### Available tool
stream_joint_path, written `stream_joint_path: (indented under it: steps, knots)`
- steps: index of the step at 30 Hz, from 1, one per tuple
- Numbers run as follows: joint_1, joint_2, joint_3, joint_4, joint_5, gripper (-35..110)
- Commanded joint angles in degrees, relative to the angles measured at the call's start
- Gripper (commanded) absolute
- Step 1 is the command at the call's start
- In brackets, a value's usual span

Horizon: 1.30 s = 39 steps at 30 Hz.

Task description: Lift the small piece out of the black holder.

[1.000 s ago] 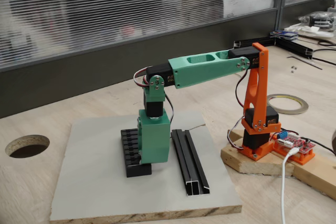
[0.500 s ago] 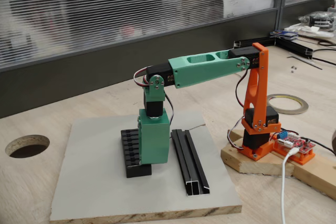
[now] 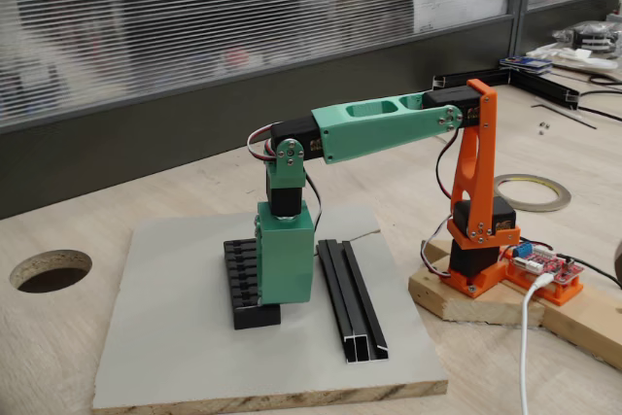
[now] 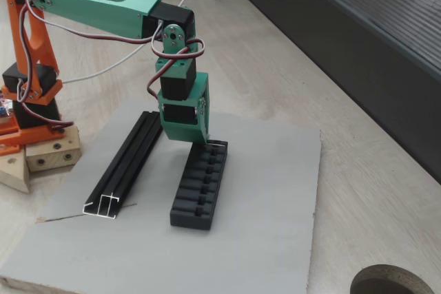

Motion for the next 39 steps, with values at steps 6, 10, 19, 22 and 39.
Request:
stream_joint_path:
  steps: [6,10,19,22,39]
  knots:
    - [-0.5,2.9,-1.3,-0.6,-0.2,6]
    - [-0.5,7.0,-1.3,-0.3,-0.2,6]
    - [2.2,12.1,-1.2,0.3,-0.2,6]
    - [2.3,14.7,-1.2,0.3,-0.2,6]
    - [2.4,22.8,-1.3,-0.1,-0.2,7]
